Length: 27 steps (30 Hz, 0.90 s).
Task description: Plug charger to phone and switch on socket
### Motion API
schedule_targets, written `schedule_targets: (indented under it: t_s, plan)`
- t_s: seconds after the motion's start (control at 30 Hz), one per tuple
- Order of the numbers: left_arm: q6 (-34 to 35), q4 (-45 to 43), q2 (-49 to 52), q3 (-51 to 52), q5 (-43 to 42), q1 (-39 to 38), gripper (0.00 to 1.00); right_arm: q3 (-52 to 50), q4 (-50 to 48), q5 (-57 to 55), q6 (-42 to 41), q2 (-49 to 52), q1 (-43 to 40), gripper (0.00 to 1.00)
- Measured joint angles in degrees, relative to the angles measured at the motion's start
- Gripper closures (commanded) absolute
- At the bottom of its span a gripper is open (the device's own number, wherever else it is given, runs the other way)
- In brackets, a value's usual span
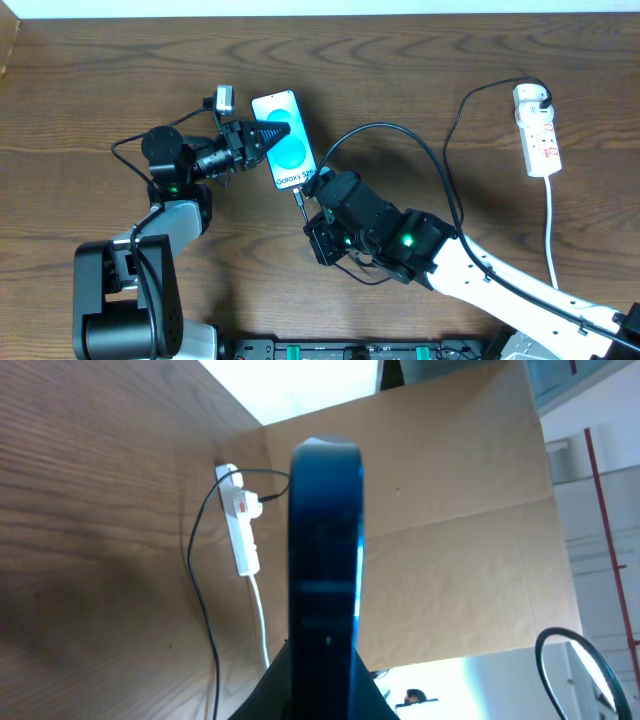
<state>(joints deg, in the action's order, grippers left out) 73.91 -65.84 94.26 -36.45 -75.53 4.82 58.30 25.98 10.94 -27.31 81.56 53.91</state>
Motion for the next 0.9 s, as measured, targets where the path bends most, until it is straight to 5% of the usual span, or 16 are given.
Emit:
schedule_targets:
  t_s: [0.9]
  plan:
    - [-0.87, 0.00, 0.00, 0.00, -0.87, 0.00, 0.93, 0.00, 0.79, 0.00, -2.25, -1.05, -0.57, 0.99]
